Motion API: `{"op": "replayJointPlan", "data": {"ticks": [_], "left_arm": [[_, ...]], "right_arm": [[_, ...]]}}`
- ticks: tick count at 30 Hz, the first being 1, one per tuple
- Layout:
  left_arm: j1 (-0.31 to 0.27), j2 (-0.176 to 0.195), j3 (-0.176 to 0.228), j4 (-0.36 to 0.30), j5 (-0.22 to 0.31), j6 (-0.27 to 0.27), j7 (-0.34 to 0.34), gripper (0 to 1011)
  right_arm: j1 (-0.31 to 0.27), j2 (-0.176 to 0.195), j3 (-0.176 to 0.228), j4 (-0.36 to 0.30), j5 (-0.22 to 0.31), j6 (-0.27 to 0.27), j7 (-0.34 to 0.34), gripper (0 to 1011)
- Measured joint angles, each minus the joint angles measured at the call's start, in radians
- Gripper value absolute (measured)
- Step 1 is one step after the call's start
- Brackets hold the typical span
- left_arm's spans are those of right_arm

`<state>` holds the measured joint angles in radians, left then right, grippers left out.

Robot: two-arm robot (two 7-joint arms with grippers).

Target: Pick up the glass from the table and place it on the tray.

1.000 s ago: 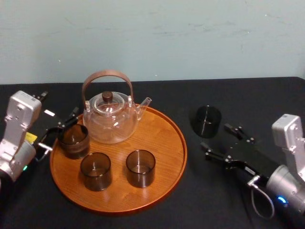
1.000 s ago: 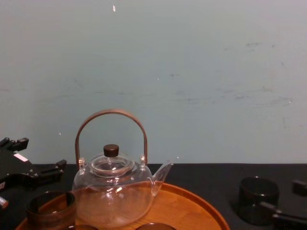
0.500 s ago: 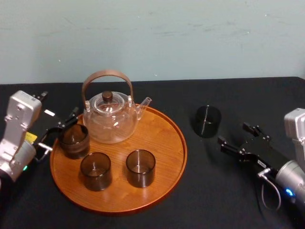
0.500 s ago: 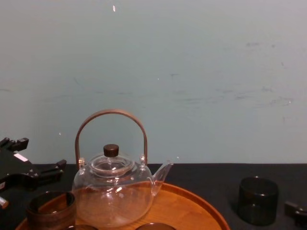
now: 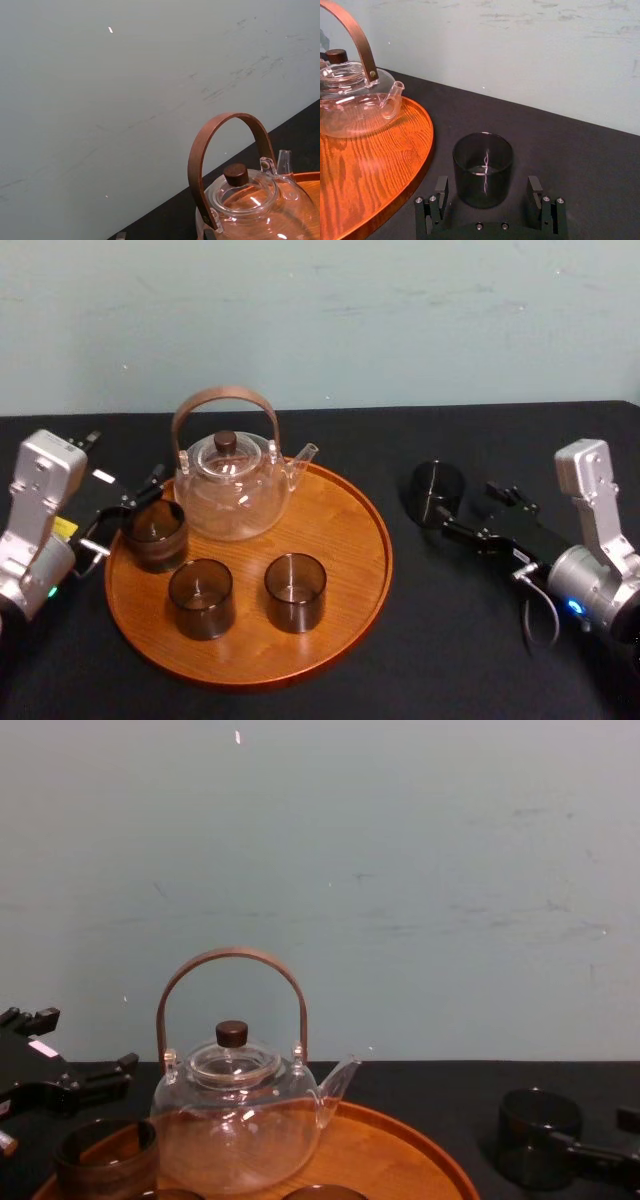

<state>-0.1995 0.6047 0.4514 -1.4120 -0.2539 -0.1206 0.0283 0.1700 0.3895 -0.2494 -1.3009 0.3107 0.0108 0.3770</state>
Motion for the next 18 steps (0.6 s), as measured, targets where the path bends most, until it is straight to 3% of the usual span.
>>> {"op": "replayJointPlan", "data": {"ticks": [18], "left_arm": [[0.0,0.0,0.0,0.0,0.0,0.0,0.0,1001]], "right_arm": [[0.137,-0.059,-0.042,0.192,-0.046,-0.049,0.032,1002]]}}
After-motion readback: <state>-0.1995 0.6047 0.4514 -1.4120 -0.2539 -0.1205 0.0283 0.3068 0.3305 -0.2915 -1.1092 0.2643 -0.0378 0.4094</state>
